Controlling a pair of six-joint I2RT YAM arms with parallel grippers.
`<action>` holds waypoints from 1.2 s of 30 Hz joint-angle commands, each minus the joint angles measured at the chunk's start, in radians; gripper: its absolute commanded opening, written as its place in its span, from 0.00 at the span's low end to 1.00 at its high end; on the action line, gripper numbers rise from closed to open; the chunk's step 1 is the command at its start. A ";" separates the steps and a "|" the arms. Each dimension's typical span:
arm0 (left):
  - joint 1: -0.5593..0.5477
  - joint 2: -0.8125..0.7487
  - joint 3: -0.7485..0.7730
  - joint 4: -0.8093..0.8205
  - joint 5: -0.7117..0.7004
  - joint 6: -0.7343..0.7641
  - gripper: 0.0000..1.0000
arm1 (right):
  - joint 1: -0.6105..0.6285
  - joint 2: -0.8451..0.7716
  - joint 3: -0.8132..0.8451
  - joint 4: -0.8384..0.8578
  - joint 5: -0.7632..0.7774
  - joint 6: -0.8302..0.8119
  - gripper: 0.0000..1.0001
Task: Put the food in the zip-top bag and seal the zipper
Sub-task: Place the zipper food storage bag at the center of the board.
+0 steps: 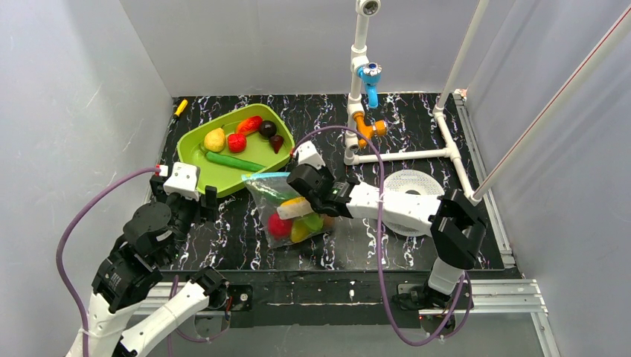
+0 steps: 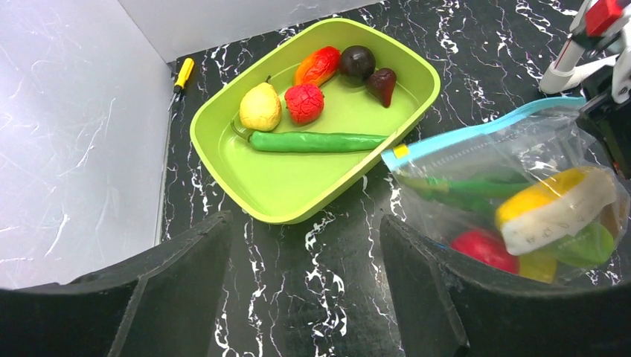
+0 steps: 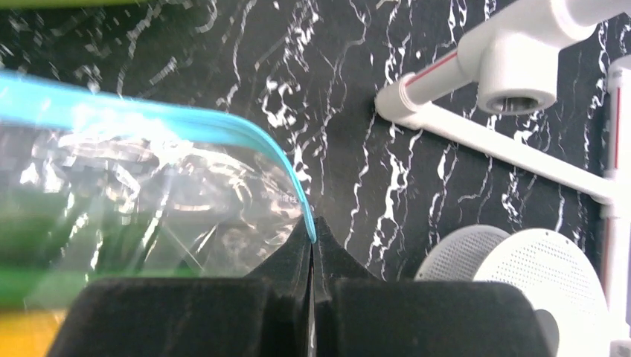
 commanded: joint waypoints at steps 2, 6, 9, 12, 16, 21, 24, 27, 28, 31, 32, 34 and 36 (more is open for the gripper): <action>0.002 0.003 0.013 0.008 -0.010 -0.020 0.71 | 0.005 0.014 0.046 -0.107 0.072 0.024 0.01; 0.002 0.005 0.009 0.016 0.004 -0.024 0.72 | 0.005 0.016 0.058 -0.096 0.077 0.010 0.02; 0.002 0.005 0.010 0.017 0.009 -0.029 0.71 | 0.005 0.024 0.079 -0.114 0.099 0.012 0.04; 0.002 0.001 0.012 0.012 0.011 -0.033 0.72 | 0.004 0.013 0.082 -0.147 0.114 0.032 0.05; 0.002 -0.008 0.010 0.010 0.010 -0.033 0.72 | 0.006 -0.043 0.033 -0.212 0.125 0.112 0.02; 0.002 -0.007 0.001 0.020 0.017 -0.037 0.72 | 0.005 -0.141 -0.092 -0.260 0.141 0.201 0.01; 0.002 0.003 -0.003 0.033 0.028 -0.038 0.72 | 0.006 -0.181 -0.131 -0.329 0.156 0.267 0.01; 0.002 0.012 0.001 0.038 0.039 -0.044 0.72 | 0.006 -0.230 -0.152 -0.350 0.105 0.266 0.25; 0.002 0.015 0.003 0.040 0.041 -0.047 0.72 | 0.005 -0.257 -0.162 -0.335 0.045 0.237 0.48; 0.002 0.021 0.012 0.048 0.051 -0.048 0.74 | 0.004 -0.387 -0.218 -0.224 -0.067 0.150 0.77; 0.003 0.024 0.020 0.051 0.054 -0.046 0.75 | 0.005 -0.428 -0.234 -0.193 -0.088 0.124 0.79; 0.002 0.029 0.033 0.051 0.057 -0.048 0.76 | 0.004 -0.509 -0.261 -0.137 -0.113 0.075 0.84; 0.002 0.031 0.045 0.052 0.058 -0.053 0.78 | 0.003 -0.596 -0.292 -0.086 -0.119 0.038 0.89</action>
